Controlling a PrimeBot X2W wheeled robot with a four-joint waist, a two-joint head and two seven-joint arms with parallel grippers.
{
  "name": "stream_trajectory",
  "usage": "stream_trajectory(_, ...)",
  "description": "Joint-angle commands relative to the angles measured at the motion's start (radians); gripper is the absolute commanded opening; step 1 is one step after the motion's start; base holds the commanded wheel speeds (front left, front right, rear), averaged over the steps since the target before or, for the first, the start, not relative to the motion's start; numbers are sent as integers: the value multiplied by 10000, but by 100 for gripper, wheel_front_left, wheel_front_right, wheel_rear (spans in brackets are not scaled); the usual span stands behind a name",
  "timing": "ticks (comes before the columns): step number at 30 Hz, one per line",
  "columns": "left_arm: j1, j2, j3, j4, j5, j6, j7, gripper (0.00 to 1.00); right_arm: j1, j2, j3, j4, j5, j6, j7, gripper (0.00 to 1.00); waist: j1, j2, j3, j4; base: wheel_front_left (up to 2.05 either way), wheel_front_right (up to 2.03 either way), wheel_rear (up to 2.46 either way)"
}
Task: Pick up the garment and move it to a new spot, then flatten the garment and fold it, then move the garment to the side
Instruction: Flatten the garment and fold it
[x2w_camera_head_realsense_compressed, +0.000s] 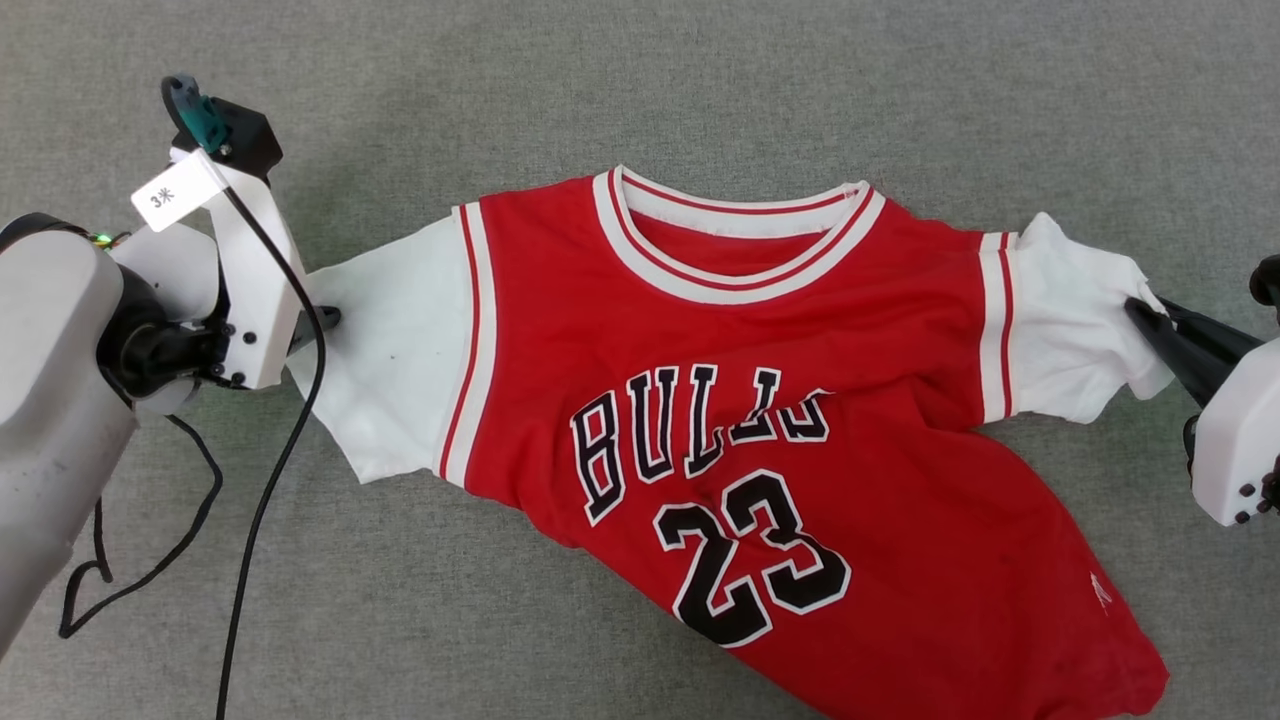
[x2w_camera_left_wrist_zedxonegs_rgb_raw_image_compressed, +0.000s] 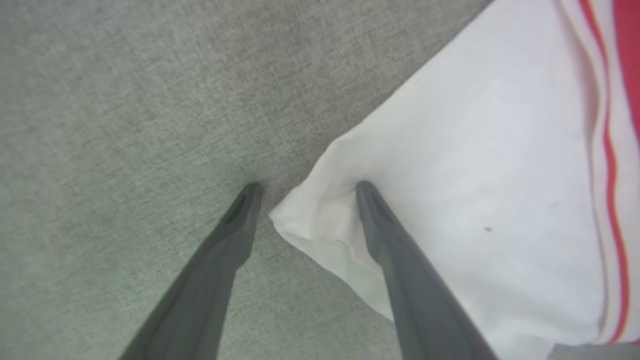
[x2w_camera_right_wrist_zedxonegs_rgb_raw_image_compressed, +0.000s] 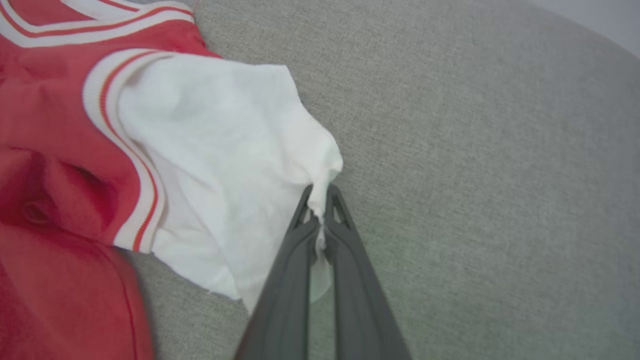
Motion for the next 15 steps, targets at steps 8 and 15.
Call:
stream_trajectory(8,700,-78,-1394,73,-327,8,-373,0,-300,76,130,176,16,-14,-222,0,2,0,-61,77,0,0,0)
stream_trajectory(15,22,107,-1629,-488,-176,0,-2005,0,-390,-60,272,371,27,-14,-455,0,2,0,-649,261,0,0,0)
